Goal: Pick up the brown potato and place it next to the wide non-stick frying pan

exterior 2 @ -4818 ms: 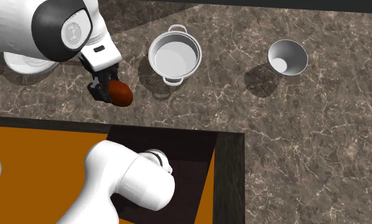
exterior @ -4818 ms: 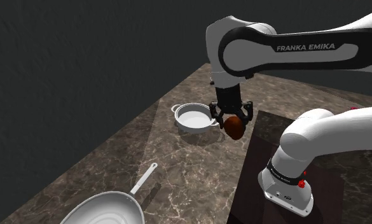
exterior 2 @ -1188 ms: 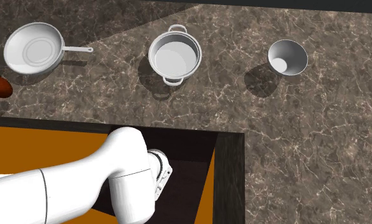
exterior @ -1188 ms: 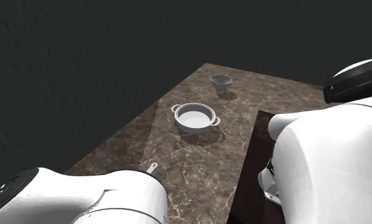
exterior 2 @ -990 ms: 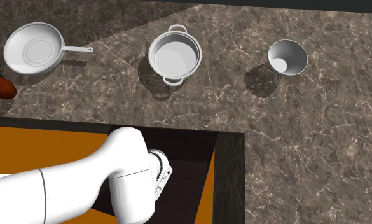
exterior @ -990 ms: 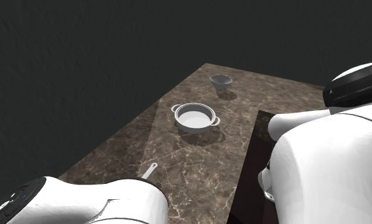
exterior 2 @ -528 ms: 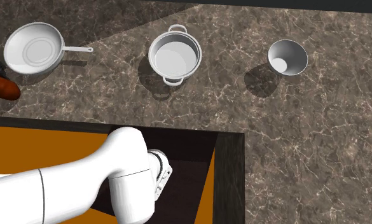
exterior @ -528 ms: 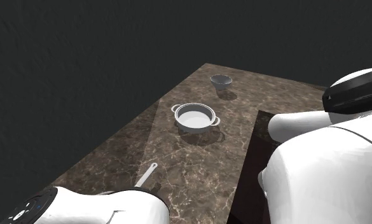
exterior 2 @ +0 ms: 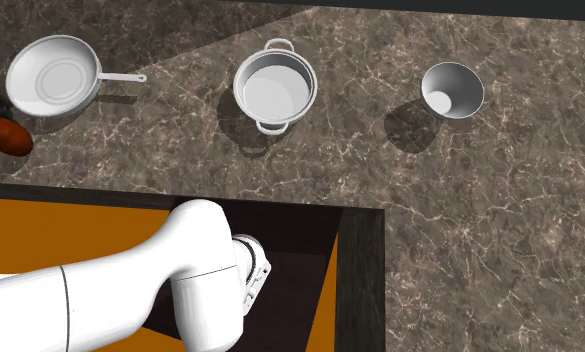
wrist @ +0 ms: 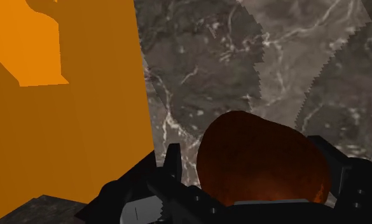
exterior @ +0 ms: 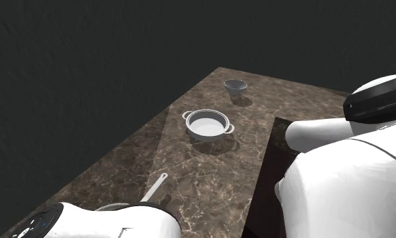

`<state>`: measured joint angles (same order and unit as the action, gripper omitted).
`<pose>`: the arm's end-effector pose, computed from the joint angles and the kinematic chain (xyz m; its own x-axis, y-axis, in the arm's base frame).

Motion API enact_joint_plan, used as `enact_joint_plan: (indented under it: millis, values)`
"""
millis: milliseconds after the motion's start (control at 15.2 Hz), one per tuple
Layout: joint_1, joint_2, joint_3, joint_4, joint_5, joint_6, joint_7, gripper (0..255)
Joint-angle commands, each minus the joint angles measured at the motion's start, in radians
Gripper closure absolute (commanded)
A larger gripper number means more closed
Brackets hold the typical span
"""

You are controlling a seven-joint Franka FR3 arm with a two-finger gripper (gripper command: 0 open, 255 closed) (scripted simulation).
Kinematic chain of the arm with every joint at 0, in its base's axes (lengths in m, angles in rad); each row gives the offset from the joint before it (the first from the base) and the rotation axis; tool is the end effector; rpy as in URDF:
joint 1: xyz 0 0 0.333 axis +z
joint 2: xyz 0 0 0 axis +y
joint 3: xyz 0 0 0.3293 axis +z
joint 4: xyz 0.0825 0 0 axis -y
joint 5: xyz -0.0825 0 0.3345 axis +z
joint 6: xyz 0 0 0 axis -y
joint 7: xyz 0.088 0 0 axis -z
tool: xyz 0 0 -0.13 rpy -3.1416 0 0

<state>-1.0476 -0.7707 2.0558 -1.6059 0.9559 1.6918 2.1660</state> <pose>0.1278 0.6094 0.3398 0.1982 -0.9789 -0.0498 -0.9252 -0.2037 0.3203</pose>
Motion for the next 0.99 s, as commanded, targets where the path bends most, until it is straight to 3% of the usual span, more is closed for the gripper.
enact_joint_plan:
  millis: [0,132,396,924]
  values:
    - [0.000,-0.001,0.000,-0.001,0.000,0.000,0.000,0]
    - [-0.003,-0.001,0.000,0.002,-0.001,-0.002,-0.001,0]
    - [-0.039,0.031,-0.028,0.083,-0.043,-0.090,0.026,0]
    - [-0.039,0.031,-0.028,0.083,-0.042,-0.090,0.026,0]
